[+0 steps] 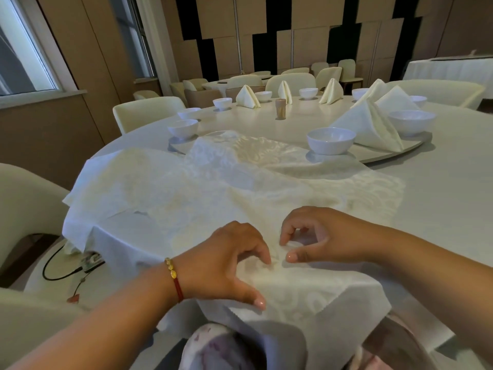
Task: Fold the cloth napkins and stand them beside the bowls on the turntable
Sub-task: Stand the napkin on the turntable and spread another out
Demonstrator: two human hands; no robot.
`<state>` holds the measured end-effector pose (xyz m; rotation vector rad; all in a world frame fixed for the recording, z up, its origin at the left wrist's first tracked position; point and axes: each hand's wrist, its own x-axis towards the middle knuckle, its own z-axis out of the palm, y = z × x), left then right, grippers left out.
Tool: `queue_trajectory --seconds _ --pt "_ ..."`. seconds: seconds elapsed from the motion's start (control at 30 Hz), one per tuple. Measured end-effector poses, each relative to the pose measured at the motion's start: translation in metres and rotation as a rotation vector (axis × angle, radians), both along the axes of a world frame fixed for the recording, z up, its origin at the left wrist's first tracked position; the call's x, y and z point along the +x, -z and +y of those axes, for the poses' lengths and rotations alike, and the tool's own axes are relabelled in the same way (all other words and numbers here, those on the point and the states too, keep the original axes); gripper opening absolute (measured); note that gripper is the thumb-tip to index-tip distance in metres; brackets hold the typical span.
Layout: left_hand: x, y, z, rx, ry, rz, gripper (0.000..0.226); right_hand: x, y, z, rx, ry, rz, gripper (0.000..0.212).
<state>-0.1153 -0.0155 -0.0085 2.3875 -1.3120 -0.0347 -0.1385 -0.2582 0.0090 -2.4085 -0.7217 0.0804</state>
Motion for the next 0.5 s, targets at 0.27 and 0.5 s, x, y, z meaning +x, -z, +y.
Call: queue_trajectory --seconds 0.27,0.5 --pt "-0.011 0.007 -0.001 -0.249 -0.038 0.123 0.017 -0.025 0.001 -0.006 0.061 0.020 0.001 0.025" --pt "0.001 -0.008 -0.016 -0.246 -0.191 0.314 0.007 -0.041 0.000 -0.005 0.081 -0.068 -0.192 0.037"
